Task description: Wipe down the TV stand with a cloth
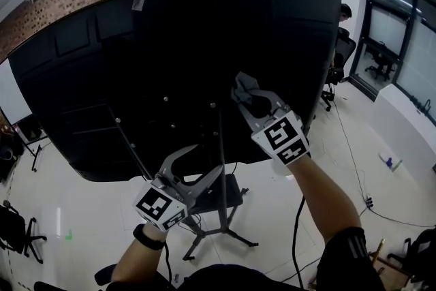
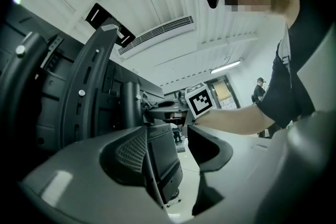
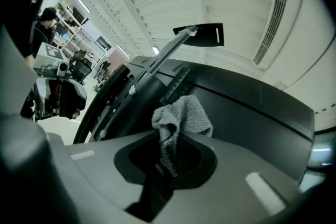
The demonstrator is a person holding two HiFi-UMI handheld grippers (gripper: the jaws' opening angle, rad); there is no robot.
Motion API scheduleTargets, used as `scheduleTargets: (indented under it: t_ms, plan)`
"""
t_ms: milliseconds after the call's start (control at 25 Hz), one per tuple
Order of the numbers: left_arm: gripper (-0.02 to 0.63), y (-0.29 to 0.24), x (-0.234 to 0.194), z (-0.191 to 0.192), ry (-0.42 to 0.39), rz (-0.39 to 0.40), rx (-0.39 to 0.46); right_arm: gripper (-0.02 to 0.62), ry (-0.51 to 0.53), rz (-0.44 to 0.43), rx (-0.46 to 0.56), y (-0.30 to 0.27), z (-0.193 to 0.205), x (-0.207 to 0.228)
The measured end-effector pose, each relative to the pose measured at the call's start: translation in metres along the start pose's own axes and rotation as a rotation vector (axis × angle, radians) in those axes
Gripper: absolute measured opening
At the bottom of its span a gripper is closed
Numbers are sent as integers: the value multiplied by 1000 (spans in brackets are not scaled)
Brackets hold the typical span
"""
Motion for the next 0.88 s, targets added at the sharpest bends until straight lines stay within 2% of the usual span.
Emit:
scheduleTargets:
  t_ms: [360,560,680,880]
  plan:
    - [262,-35,19,7,13,60,-3,46,-81,121,-57,35,56,65]
    - [261,-45,24,9,15,77,-8,46,-115,156,-86,47,72,78]
    - [261,-44,22,11,15,67,-10,46,-110,125,-40,49,61,66]
    - [261,-30,14,11,25,27,-10,46,-87,-20,41,33,28,12]
Point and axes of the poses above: the fingertips, and each gripper's own axes: y backward along the fingers, x to its right, z out of its underside, the point moved 3 cm from there along y, backward along the fingers, and after that the axes turned 9 degrees about -x, right-handed, at the moved point
